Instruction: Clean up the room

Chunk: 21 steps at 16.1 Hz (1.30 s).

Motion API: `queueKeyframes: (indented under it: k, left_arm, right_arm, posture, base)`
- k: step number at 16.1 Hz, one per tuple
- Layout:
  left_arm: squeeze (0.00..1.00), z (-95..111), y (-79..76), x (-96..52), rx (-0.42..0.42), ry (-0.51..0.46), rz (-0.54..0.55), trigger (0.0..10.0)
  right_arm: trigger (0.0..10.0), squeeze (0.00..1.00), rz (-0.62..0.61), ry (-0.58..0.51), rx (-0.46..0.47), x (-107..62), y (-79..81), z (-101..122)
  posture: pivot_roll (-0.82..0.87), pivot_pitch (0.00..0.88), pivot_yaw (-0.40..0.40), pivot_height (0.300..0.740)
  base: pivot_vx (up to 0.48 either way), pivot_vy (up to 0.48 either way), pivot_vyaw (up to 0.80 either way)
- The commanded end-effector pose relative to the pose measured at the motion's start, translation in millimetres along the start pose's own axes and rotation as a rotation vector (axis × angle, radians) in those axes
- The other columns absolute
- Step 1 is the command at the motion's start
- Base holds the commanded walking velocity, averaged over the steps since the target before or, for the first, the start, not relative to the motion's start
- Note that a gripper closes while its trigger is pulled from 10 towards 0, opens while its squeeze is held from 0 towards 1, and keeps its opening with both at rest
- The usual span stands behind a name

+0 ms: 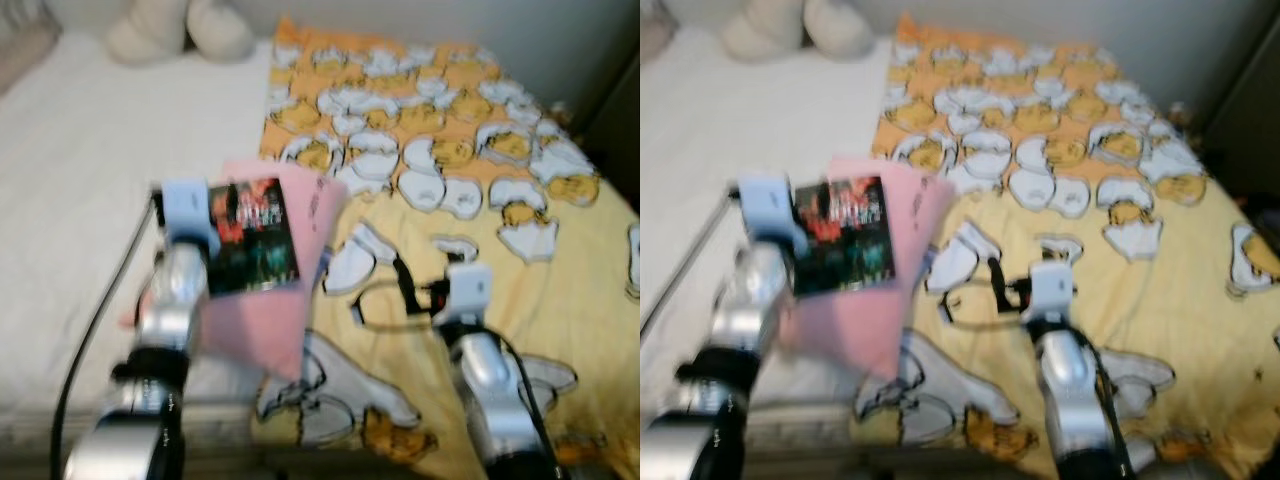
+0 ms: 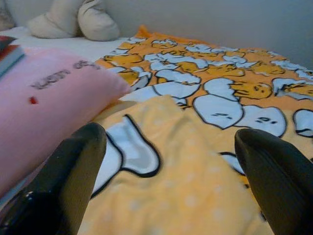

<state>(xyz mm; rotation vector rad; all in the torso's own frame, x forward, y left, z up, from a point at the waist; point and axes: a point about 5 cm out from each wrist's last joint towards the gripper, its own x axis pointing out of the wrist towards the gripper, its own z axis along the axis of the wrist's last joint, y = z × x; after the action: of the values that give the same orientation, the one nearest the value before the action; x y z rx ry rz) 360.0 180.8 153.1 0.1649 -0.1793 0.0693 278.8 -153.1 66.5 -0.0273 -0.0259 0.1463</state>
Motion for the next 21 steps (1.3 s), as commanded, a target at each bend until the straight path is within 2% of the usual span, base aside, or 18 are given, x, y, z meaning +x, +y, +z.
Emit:
queueKeyframes:
  k: [1, 2, 3, 4, 5, 7, 9, 11, 12, 14, 15, 17, 20, 21]
  left_arm:
    - [0.00, 10, -10.3, 5.7, 0.017, -0.015, -0.030, 10.0]
    - [0.00, 0, -5.1, 10.0, -0.003, 0.079, -0.019, 10.0]
    - [0.00, 0, -5.1, 10.0, -0.003, 0.079, -0.019, 10.0]
    - [0.00, -19, 11.4, 12.5, -0.039, 0.224, 0.015, 10.0]
    - [0.00, -27, 30.7, 14.1, -0.057, 0.295, 0.074, 10.0]
    - [0.00, -30, 42.7, 14.7, -0.070, 0.334, 0.112, 10.0]
    - [0.00, -37, 51.6, 12.9, -0.156, 0.385, 0.164, 10.0]
    - [0.00, -39, 57.6, 11.5, -0.239, 0.396, 0.197, 10.0]
    - [0.00, -38, 59.2, 12.0, -0.250, 0.374, 0.186, 10.0]
    - [0.00, -36, 56.2, 11.2, -0.206, 0.330, 0.137, 10.0]
    - [0.00, -45, 52.7, 5.3, -0.182, 0.363, 0.126, 10.0]
    - [0.00, -60, 48.7, -4.2, -0.200, 0.431, 0.133, 10.0]
    - [0.00, -66, 40.0, -8.3, -0.188, 0.454, 0.090, 10.0]
    - [0.00, -72, 38.5, -12.7, -0.185, 0.492, 0.097, 10.0]
  right_arm:
    - [10.0, 0.00, -0.021, 0.011, -0.011, -4.5, -8.4, -2]
    - [10.0, 0.00, -0.019, 0.010, -0.012, -4.5, -8.0, -2]
    - [10.0, 0.00, -0.019, 0.010, -0.012, -4.5, -8.0, -2]
    - [10.0, 0.00, -0.025, 0.003, -0.016, -4.4, -8.1, -1]
    - [10.0, 0.00, -0.028, 0.001, -0.019, -4.8, -8.4, -1]
    - [10.0, 0.00, -0.017, 0.006, -0.025, -5.7, -7.9, -1]
    - [10.0, 0.00, -0.011, 0.008, -0.026, -9.4, -7.9, -1]
    - [10.0, 0.00, -0.001, 0.015, -0.034, -13.9, -7.4, -2]
    - [10.0, 0.00, -0.002, 0.018, -0.038, -17.0, -8.5, -3]
    - [10.0, 0.00, -0.008, 0.027, -0.041, -21.8, -11.1, -4]
    - [10.0, 0.00, -0.007, 0.033, -0.040, -23.3, -11.2, -6]
    - [10.0, 0.00, -0.001, 0.037, -0.037, -21.7, -8.8, -5]
    - [10.0, 0.00, 0.007, 0.040, -0.035, -19.1, -8.2, -5]
    - [10.0, 0.00, 0.011, 0.045, -0.035, -18.0, -8.1, -6]
  posture:
    - [0.04, 0.000, -0.028, 0.740]
    - [0.04, 0.000, -0.030, 0.740]
    - [0.04, 0.000, -0.030, 0.740]
    - [0.03, 0.000, -0.031, 0.740]
    - [0.03, 0.000, -0.040, 0.740]
    - [0.03, 0.000, -0.042, 0.740]
    - [0.01, 0.000, -0.051, 0.740]
    - [0.00, 0.000, -0.050, 0.740]
    - [-0.01, 0.000, -0.049, 0.740]
    - [-0.01, 0.000, -0.047, 0.740]
    - [0.00, 0.000, -0.047, 0.740]
    - [0.00, 0.000, -0.046, 0.740]
    - [0.01, 0.000, -0.045, 0.740]
    - [0.01, 0.000, -0.047, 0.740]
  base:
    - [0.000, 0.000, 0.00]
    - [0.000, 0.000, 0.00]
    - [0.000, 0.000, 0.00]
    - [0.000, 0.000, 0.00]
    - [0.000, 0.000, 0.00]
    - [0.000, 0.000, 0.00]
    - [0.000, 0.000, 0.00]
    - [0.000, 0.000, 0.00]
    - [0.000, 0.000, 0.00]
    - [0.000, 0.000, 0.00]
    - [0.000, 0.000, 0.00]
    - [0.000, 0.000, 0.00]
    - [0.000, 0.000, 0.00]
    - [0.000, 0.000, 0.00]
